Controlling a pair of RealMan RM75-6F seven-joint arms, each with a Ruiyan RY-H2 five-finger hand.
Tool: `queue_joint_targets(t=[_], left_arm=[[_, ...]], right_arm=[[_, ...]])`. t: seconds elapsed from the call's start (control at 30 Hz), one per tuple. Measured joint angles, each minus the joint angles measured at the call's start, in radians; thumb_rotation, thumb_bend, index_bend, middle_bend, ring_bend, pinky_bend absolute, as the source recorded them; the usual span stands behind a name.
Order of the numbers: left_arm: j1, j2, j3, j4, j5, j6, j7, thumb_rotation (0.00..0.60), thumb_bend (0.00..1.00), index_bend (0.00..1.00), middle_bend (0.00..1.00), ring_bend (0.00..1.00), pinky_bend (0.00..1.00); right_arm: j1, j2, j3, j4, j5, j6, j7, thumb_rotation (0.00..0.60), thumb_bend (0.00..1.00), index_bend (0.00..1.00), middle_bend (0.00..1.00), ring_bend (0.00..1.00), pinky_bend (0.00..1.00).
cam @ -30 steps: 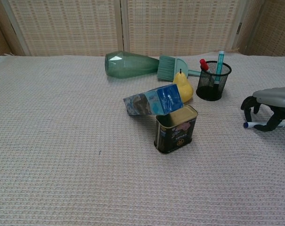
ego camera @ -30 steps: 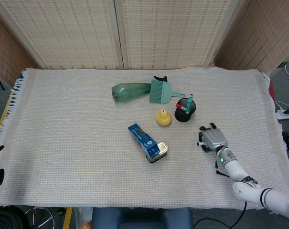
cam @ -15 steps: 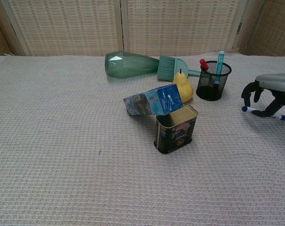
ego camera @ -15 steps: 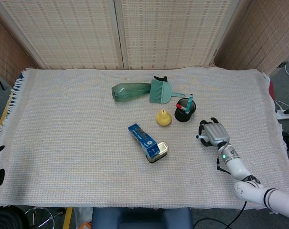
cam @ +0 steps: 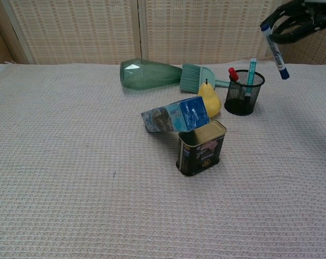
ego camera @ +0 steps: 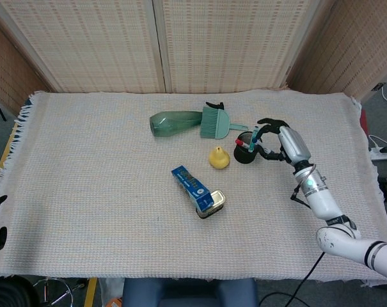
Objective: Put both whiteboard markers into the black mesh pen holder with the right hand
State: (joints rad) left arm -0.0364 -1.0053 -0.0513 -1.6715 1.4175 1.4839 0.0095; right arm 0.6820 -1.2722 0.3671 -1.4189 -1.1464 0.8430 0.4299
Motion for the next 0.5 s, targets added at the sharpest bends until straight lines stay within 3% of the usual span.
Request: queue_joint_targets(t=[0.23,0.5], left_arm=[[0.001,-0.002,-0.002,0.000,-0.003,0.002,0.005,0.600,0.49,0.13,0.00,0.00,0.10],[-0.007,-0.009,-0.013,0.022,-0.042,-0.023,0.001,0.600,0.49,0.13,0.00,0.00,0.10]], right_arm=[[0.045,-0.039,0.076,0.127,-0.065,-0.017,0.297,0.600,0.35,0.62,0.20,0.29,0.12],[0.127,-0.181,0.059,0.407,-0.120,-0.089,0.470,0.600,0.35,0.62,0.20,0.29,0.12]])
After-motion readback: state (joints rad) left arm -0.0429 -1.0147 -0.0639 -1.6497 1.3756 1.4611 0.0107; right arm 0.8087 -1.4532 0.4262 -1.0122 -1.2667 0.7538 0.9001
